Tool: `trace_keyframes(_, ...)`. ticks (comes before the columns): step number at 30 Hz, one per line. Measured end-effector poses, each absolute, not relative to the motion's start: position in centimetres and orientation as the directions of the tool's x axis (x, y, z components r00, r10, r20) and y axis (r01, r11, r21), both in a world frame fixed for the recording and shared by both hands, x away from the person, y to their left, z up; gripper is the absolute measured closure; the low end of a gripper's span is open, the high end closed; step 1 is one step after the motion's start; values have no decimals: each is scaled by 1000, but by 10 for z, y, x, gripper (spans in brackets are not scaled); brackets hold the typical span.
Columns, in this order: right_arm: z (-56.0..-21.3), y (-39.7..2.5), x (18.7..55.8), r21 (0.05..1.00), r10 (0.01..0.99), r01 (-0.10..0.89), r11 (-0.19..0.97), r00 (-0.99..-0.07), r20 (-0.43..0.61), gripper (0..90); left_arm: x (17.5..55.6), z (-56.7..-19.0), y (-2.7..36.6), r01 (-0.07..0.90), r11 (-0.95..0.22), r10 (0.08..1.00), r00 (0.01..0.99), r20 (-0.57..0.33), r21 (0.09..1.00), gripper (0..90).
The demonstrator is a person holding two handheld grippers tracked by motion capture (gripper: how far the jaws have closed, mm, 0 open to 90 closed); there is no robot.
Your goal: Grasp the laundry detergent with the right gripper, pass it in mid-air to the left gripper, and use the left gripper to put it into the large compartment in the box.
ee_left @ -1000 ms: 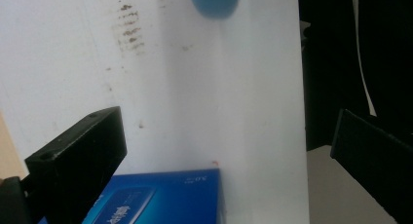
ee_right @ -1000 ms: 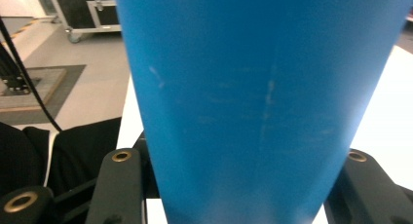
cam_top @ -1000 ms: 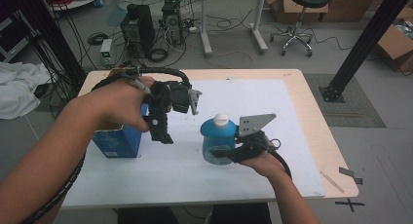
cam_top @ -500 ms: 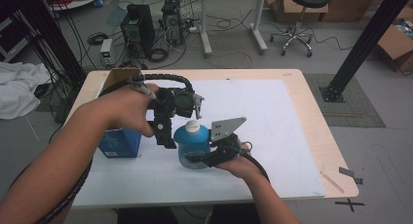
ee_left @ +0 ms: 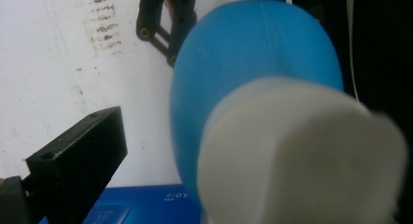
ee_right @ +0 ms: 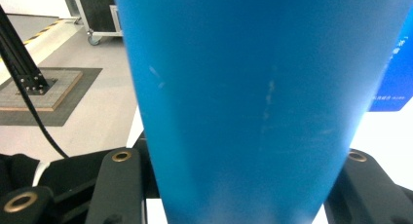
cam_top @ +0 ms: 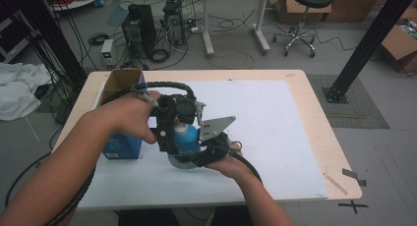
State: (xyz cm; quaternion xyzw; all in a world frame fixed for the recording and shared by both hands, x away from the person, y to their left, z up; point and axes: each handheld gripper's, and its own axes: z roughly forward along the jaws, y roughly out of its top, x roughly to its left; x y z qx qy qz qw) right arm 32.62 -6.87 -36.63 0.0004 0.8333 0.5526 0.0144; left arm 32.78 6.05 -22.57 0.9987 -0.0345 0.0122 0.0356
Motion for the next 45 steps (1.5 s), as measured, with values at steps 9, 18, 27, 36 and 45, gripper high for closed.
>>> trace_keyframes(9,-367,-59,326,923,25,0,385,-1000,-11,457,322,-230,57,-92,-994,-90,995,35,64,21)
trace_keyframes(18,-369,-58,326,924,30,4,383,-1000,-8,457,324,-234,58,-79,-996,-78,997,26,36,107)
trace_keyframes(27,-371,-58,326,923,37,7,385,-999,-8,457,324,-236,58,-80,-996,-79,997,22,46,160)
trace_keyframes(36,-372,-58,326,922,42,3,387,-999,-14,457,325,-236,59,-75,-996,-72,996,53,46,200)
trace_keyframes(45,-372,-57,326,920,44,3,393,-999,-16,457,324,-237,60,-75,-996,-71,995,67,49,250)
